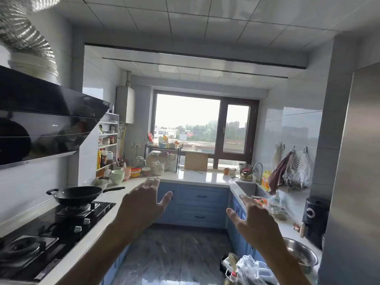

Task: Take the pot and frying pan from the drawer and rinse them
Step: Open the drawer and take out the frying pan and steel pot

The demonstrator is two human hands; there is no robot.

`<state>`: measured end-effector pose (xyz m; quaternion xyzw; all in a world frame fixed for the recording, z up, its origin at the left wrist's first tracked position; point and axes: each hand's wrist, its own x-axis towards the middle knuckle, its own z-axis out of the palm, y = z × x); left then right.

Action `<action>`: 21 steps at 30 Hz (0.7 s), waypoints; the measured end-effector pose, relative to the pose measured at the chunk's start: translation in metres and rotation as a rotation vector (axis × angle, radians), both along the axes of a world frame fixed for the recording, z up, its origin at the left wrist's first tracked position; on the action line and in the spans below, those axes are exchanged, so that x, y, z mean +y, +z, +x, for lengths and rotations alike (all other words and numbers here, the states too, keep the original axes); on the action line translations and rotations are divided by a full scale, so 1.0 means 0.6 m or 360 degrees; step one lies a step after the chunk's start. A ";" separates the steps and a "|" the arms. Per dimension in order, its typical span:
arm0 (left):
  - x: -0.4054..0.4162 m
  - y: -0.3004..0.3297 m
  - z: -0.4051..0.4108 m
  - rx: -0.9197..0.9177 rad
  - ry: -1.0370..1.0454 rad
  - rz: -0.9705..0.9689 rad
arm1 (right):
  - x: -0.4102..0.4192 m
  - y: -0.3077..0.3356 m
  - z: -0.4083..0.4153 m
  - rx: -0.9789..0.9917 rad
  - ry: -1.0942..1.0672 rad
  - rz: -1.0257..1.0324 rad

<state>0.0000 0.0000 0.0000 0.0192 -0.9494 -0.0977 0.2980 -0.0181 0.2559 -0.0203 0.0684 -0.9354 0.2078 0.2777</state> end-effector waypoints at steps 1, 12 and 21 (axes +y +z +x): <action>0.003 -0.002 -0.012 -0.0005 -0.0005 0.0009 | 0.004 -0.001 -0.013 0.0022 0.0015 -0.0023; -0.010 -0.031 -0.230 -0.0041 -0.0069 0.0005 | -0.013 -0.017 -0.202 -0.0017 0.0023 -0.0020; -0.098 -0.011 -0.454 -0.0008 -0.0122 0.0046 | -0.086 0.020 -0.413 -0.0004 0.0013 0.0021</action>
